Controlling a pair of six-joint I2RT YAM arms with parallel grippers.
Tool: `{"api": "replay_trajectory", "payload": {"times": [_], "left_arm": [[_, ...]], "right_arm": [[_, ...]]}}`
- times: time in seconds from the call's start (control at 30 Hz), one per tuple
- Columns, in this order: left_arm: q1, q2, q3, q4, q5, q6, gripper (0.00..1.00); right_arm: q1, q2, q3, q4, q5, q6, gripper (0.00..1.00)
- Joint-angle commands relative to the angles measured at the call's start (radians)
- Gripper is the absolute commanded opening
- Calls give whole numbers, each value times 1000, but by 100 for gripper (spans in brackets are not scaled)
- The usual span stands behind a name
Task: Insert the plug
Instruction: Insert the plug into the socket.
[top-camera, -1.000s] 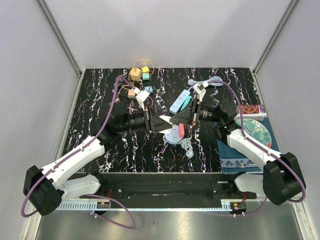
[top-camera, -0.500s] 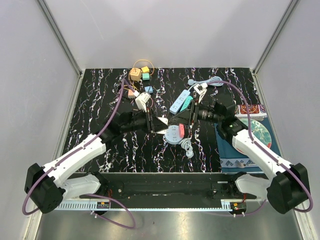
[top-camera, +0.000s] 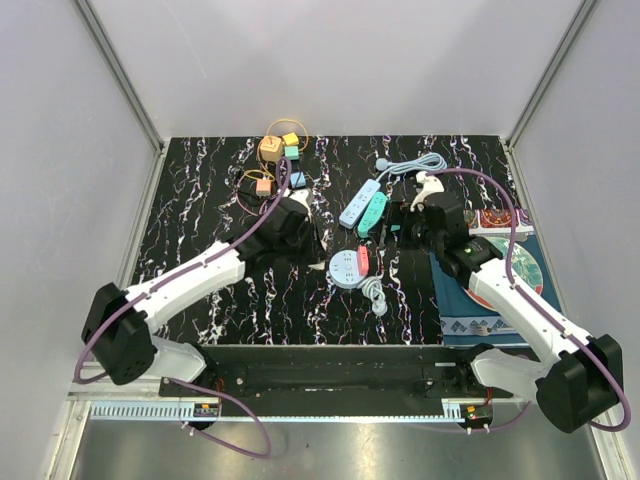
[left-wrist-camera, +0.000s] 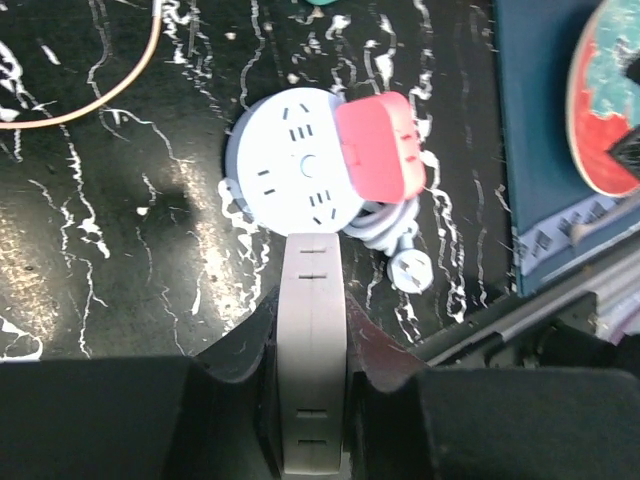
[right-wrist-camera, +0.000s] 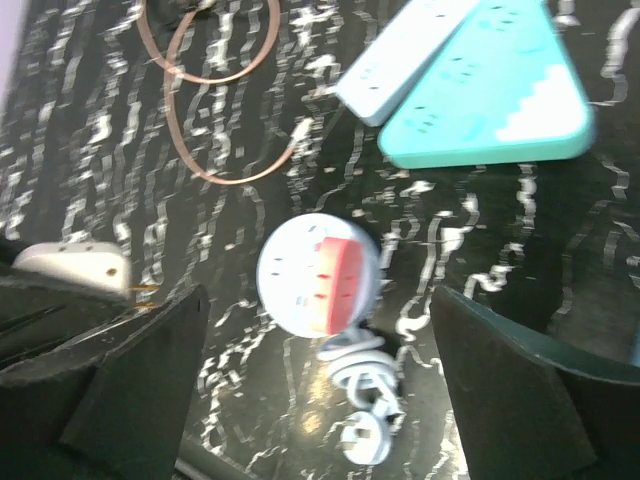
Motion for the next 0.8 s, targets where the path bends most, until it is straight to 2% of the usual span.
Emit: {"api": "replay_trajectory", "payload": {"times": [0.0,0.1,0.37,0.77], "left_arm": [[-39,83,111,-72,-151,-32,0],[-68,170,175,-119,-195,-37,0],[-103,345,280,-171,-261,-60,0],[-145,500,392,-250,-409,-109,0]], "right_arm": [[-4,-6,-13,-31,240,-25,100],[-5,9,-28,-28,299,-30,100],[-5,18,-82,6,336,-28,100],[30,-34,-125,23,425,-30,100]]}}
